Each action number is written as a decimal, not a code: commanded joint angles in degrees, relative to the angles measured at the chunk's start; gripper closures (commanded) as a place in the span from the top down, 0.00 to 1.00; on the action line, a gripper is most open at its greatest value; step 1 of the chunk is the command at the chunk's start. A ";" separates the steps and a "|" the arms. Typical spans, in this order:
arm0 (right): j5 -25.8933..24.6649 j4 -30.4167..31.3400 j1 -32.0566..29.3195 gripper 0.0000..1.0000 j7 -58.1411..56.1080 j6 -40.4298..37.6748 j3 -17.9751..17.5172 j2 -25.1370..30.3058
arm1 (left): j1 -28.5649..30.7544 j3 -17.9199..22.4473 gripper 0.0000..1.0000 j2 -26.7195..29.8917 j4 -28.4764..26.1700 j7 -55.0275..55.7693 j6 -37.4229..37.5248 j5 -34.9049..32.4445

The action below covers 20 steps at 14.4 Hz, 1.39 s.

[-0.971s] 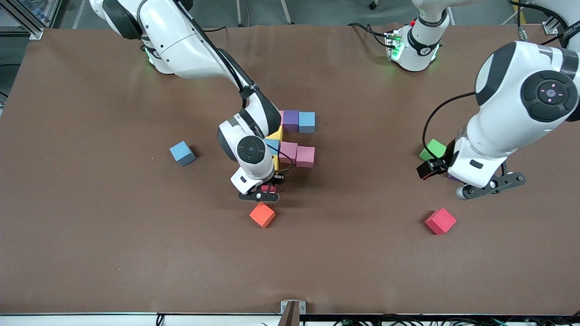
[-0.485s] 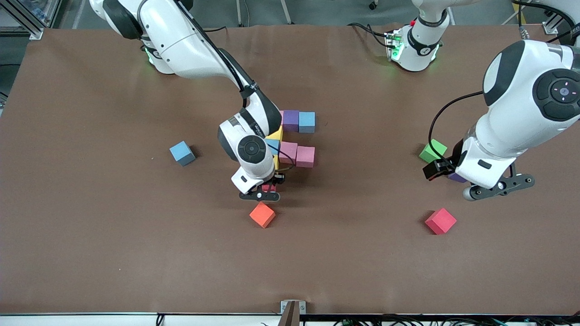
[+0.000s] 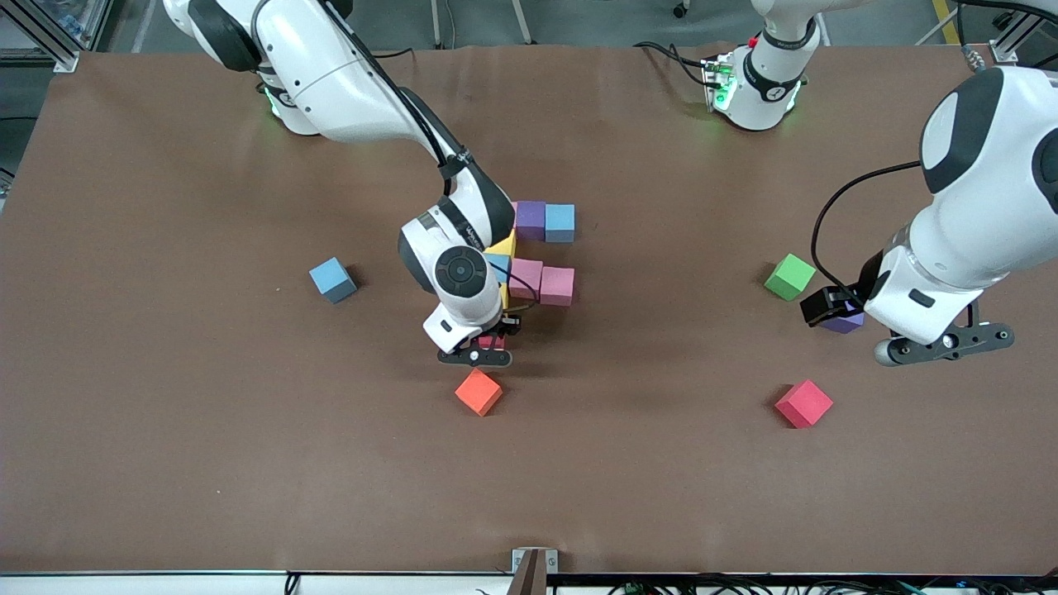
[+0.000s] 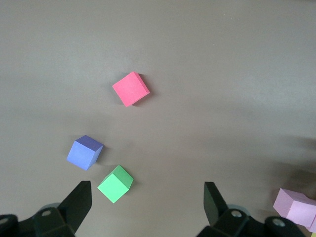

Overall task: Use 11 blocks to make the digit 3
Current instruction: 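Reach the left gripper to hot pink while the right gripper holds red, then release red with the right gripper while the left gripper nears hot pink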

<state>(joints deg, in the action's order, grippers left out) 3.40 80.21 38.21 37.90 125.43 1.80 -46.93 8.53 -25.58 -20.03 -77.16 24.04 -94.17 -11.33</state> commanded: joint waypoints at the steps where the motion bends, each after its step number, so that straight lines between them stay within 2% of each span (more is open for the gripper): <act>1: -0.41 1.97 0.73 0.13 -0.18 -0.19 0.22 0.97 | 0.34 -0.09 1.00 0.26 0.69 -1.10 1.35 -0.79; 3: -0.41 1.89 0.64 0.16 -0.28 -0.10 0.31 0.97 | 1.84 -0.17 1.00 0.26 0.69 -3.19 2.92 -0.71; 4: -0.41 1.97 0.55 0.22 -0.45 -0.10 0.31 0.97 | 1.84 -0.09 1.00 0.26 0.69 -4.69 3.72 -0.62; 5: -0.50 1.97 0.55 0.91 -0.63 -0.10 0.39 0.97 | 1.93 -0.17 1.00 0.35 0.69 -6.18 4.51 -0.53; 6: -0.76 1.97 0.55 1.00 -0.80 -0.10 0.48 0.97 | 1.93 -0.26 1.00 0.35 0.78 -7.94 5.74 -0.45; 11: -1.38 1.97 0.47 1.00 -0.98 -0.10 0.48 0.97 | 3.24 0.00 1.00 5.43 0.96 -11.80 9.96 0.08; 13: -1.38 1.89 0.47 1.00 -1.07 -0.10 0.40 1.06 | 1.50 1.05 1.00 8.25 0.08 -15.93 10.05 -0.09; 14: -1.38 1.88 0.47 1.00 -1.07 -0.10 0.40 1.23 | 0.10 3.23 1.00 9.04 -0.09 -16.65 10.23 0.17; 15: -1.38 1.88 0.38 1.00 -1.07 -0.19 0.40 1.32 | -2.27 7.26 1.00 10.61 -1.58 -17.09 10.49 1.39; 17: -1.29 1.71 0.20 1.00 -1.16 -0.10 0.40 2.11 | -5.53 13.68 1.00 14.39 -4.91 -17.71 10.58 6.39; 18: -1.29 1.53 0.20 1.00 -1.16 -0.19 0.31 2.46 | -6.15 15.19 1.00 16.41 -7.11 -17.62 10.76 7.19; 20: -0.77 1.27 0.03 1.00 -1.24 -0.28 0.22 3.68 | -6.86 15.47 1.00 18.97 -9.58 -17.54 10.67 7.29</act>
<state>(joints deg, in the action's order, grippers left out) 2.94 80.09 38.22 36.90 125.42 1.94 -46.05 2.78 -11.23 -5.81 -81.58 7.20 -83.04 -5.06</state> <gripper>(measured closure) 0.000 0.000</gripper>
